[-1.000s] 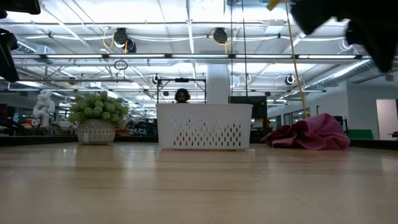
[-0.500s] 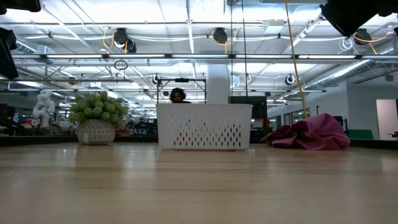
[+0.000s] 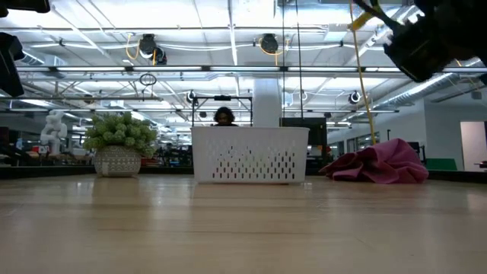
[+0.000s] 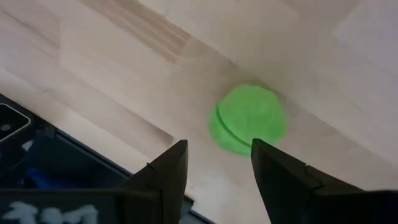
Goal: Pick and placing Produce into tupperware
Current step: Put the green cabbage into the white bin
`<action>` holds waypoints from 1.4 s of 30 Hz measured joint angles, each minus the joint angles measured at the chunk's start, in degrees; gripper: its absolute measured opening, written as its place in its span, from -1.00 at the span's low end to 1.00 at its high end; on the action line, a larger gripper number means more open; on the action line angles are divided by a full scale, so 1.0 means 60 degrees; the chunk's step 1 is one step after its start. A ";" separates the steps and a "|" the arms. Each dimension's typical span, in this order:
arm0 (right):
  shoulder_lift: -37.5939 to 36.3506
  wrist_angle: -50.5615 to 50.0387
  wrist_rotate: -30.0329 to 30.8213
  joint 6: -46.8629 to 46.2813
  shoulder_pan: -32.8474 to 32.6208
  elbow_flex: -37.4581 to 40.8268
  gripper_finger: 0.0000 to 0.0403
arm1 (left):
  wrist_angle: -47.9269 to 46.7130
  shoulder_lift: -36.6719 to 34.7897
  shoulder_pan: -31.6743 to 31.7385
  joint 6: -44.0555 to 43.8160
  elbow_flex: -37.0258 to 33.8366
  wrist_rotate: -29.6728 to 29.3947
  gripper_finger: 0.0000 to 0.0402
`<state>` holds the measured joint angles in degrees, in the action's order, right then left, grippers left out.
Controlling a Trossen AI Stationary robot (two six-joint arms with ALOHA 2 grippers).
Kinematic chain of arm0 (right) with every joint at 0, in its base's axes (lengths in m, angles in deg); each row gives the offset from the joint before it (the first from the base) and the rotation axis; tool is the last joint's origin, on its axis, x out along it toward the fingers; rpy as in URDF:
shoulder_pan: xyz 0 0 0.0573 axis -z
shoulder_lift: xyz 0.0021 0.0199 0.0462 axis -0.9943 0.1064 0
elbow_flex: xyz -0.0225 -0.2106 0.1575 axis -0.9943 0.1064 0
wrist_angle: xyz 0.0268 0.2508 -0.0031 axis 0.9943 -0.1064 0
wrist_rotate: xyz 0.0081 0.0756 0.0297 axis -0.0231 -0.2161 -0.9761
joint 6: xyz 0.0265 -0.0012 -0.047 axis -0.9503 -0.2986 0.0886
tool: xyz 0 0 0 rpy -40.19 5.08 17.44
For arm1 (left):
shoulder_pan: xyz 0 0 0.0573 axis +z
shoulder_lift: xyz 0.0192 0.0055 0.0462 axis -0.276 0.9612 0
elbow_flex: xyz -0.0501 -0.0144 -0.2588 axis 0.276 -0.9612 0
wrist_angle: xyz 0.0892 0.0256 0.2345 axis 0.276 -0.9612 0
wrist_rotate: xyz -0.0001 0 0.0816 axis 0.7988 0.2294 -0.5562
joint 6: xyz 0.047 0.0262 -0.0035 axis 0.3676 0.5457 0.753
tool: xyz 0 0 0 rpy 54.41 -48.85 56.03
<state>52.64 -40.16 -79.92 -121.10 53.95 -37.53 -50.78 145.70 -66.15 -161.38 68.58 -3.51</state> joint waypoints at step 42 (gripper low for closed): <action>0.0000 -0.0158 0.0099 -0.1035 -0.0173 0.0311 -0.16 | -0.0026 0.0000 0.0000 -0.0022 0.0000 -0.0007 0.03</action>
<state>52.64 -41.11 -79.32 -127.31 52.91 -35.67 -50.94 145.70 -66.15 -161.51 68.58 -3.55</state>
